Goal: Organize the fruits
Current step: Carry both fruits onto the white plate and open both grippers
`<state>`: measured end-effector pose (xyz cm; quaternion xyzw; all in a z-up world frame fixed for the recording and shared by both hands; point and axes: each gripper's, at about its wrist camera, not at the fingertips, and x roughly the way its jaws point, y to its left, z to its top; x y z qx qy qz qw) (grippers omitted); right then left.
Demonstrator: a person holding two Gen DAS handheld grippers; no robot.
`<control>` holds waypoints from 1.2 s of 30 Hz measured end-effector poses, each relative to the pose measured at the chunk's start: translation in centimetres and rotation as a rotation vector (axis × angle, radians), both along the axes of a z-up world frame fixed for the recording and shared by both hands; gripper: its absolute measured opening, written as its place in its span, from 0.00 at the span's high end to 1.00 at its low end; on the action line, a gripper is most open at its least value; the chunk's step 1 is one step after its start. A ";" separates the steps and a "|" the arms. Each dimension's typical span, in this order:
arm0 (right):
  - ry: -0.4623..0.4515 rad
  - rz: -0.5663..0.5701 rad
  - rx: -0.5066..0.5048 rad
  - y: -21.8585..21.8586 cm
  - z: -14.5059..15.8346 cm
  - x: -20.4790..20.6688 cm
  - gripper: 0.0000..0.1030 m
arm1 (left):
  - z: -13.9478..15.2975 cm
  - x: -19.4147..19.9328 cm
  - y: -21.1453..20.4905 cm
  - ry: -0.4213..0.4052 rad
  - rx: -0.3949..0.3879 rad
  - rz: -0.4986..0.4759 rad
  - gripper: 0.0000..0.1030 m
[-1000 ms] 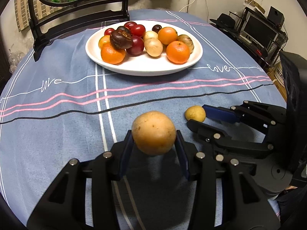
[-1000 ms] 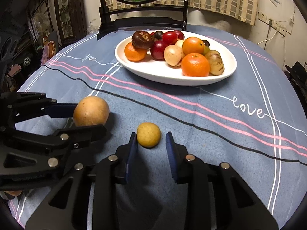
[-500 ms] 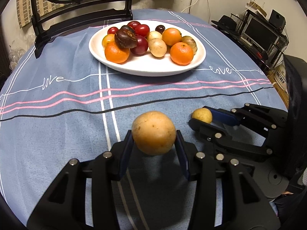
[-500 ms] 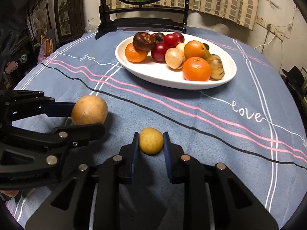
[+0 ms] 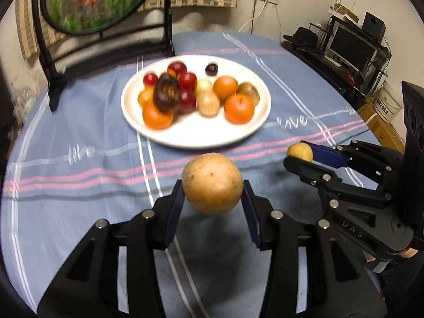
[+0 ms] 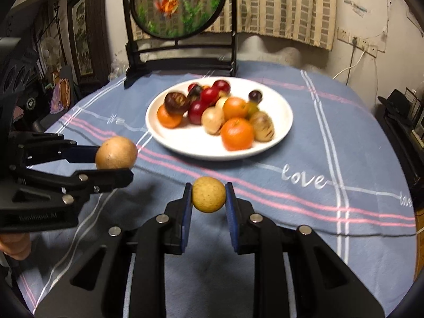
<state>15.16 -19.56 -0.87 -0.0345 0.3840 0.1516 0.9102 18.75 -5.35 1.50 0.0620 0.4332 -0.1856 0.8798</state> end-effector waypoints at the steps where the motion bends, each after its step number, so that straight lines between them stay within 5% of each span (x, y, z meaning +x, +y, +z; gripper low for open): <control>1: -0.008 -0.004 -0.002 -0.2 0.3 0.3 0.77 | 0.3 0.3 -0.2 -0.015 0.012 0.002 0.57; 13: -0.082 -0.058 -0.001 -0.9 4.3 9.4 0.76 | 1.9 8.6 -3.7 -0.046 0.087 0.057 0.57; 23: 0.056 -0.116 0.107 -0.2 1.9 18.1 0.76 | 0.2 15.0 -3.6 0.001 0.067 0.141 0.56; 25: 0.120 -0.102 0.113 0.1 1.2 19.0 0.75 | 0.0 15.5 -3.2 0.008 0.043 0.164 0.48; 27: 0.135 -0.103 0.131 0.2 1.1 18.8 0.75 | 0.1 15.2 -3.1 -0.019 0.055 0.167 0.27; 36: 0.082 -0.109 0.095 -1.6 2.5 14.4 0.75 | 0.9 12.1 -2.4 -0.029 0.075 0.167 0.18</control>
